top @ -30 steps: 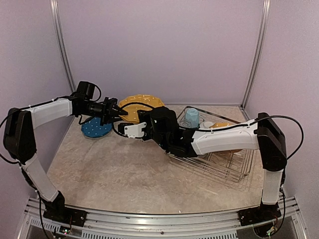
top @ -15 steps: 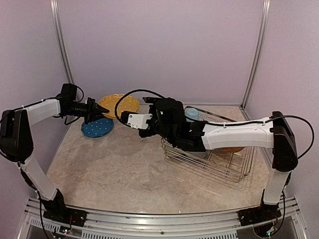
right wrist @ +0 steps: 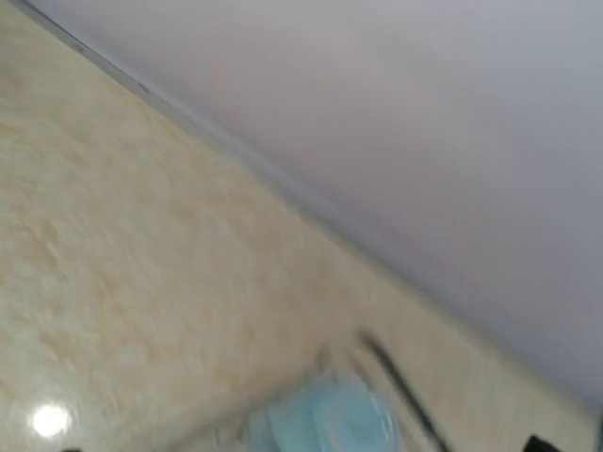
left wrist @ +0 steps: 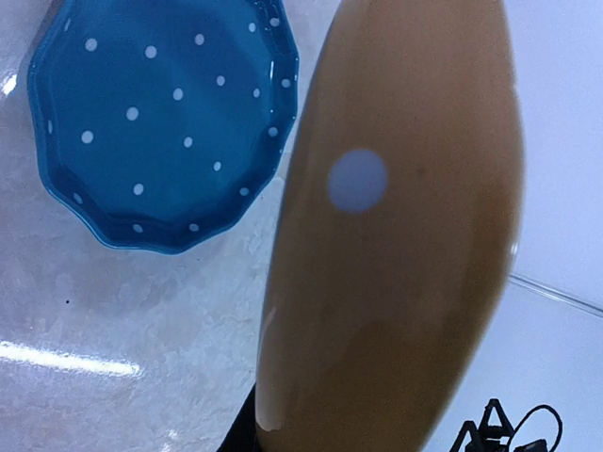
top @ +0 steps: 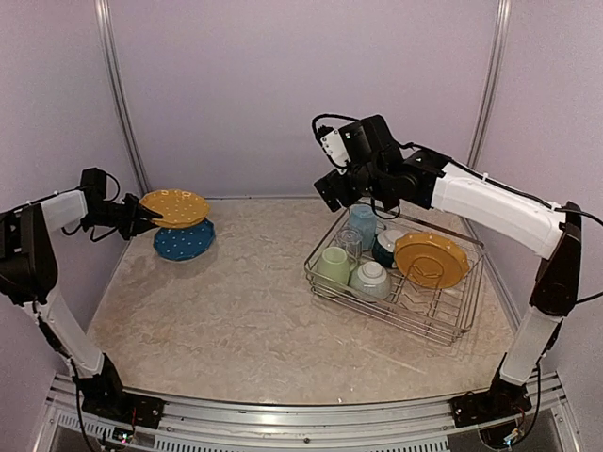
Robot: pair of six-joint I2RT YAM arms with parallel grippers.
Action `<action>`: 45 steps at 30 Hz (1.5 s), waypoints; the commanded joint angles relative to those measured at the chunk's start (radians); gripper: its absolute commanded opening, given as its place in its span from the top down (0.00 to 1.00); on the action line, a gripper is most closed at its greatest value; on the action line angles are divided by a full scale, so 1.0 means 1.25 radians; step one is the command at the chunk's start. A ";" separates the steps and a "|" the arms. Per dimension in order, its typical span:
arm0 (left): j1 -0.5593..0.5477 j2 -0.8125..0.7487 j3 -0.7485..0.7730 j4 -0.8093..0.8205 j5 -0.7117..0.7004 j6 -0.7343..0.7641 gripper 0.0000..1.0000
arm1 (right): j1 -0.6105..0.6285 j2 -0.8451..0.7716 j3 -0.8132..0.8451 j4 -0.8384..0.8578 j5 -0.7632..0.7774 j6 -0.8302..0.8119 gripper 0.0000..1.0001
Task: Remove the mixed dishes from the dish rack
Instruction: Place the plate on the plate.
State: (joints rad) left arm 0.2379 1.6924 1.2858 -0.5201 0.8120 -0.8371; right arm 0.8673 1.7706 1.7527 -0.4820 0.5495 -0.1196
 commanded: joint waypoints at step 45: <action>0.008 0.241 0.163 -0.075 -0.069 0.116 0.45 | -0.115 -0.336 -0.187 -0.350 -0.031 0.268 0.00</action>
State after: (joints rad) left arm 0.2554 1.9957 1.4433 -0.5919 0.7437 -0.7235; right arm 0.7364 1.2861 1.4776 -0.7887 0.4541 0.2104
